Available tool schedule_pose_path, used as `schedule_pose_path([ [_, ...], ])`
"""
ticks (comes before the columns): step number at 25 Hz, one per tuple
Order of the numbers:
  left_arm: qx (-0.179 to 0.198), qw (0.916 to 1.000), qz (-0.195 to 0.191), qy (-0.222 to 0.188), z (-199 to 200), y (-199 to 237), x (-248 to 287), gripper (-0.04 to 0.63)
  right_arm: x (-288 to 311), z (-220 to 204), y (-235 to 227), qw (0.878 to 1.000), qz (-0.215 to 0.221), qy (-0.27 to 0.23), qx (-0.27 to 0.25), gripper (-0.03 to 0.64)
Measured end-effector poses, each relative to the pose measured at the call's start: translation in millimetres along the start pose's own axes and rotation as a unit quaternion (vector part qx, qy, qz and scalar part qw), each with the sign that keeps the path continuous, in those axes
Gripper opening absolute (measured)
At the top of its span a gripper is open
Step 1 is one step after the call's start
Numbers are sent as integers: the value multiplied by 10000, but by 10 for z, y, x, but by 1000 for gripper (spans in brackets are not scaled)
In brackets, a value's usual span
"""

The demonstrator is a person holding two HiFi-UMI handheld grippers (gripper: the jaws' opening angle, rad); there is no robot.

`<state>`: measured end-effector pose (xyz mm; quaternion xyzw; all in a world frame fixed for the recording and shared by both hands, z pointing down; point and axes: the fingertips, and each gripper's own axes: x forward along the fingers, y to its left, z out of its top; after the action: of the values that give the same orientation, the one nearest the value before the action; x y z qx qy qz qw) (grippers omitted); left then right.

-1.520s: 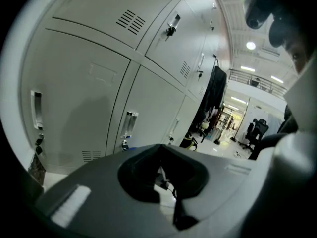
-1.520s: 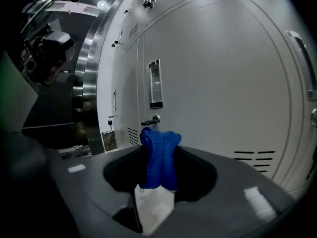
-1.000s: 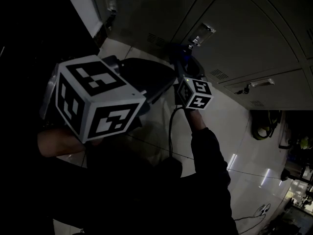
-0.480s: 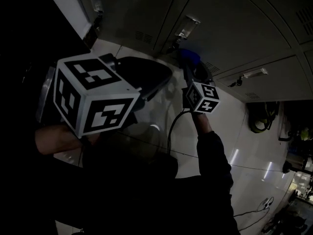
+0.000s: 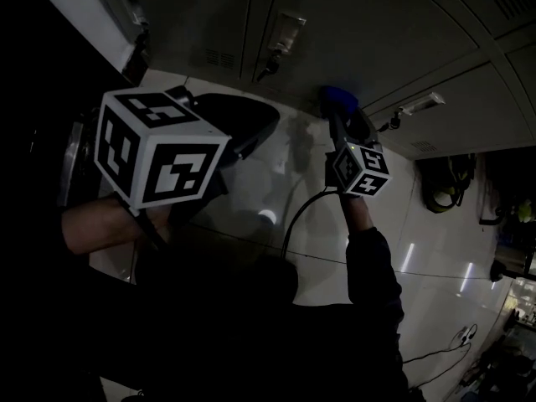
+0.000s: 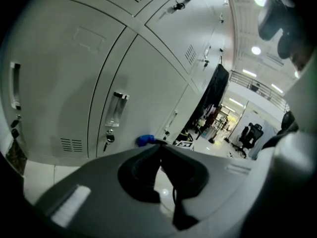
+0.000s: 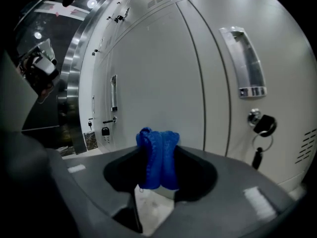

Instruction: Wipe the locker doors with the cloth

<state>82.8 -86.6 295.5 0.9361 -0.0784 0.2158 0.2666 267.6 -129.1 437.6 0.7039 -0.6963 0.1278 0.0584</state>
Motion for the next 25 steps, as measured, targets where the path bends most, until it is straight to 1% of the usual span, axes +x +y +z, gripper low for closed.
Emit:
schedule_pose_path([
  [4, -199, 9998, -68, -24, 13, -2, 124, 0, -144, -16, -239, 9998, -184, -3, 98, 161],
  [12, -252, 9995, -118, 113, -28, -60, 240, 0, -302, -15, -502, 9991, -389, -49, 183, 161],
  [15, -325, 9993, -100, 139, -38, -59, 239, 0, -329, -19, -550, 9988, -443, -45, 222, 161],
  [18, -357, 9992, -103, 136, -45, -69, 226, 0, -345, -20, -549, 9986, -473, -47, 238, 161],
  [22, -299, 9995, -61, 115, -48, -58, 168, 0, -357, -1, -420, 9989, -411, -88, 200, 161],
  [24, -221, 9997, -28, 107, -50, -42, 129, 0, -340, 24, -317, 9993, -329, -110, 168, 161],
  [25, -117, 9999, -5, 90, -45, -35, 104, 0, -321, 37, -252, 9994, -277, -116, 143, 161],
])
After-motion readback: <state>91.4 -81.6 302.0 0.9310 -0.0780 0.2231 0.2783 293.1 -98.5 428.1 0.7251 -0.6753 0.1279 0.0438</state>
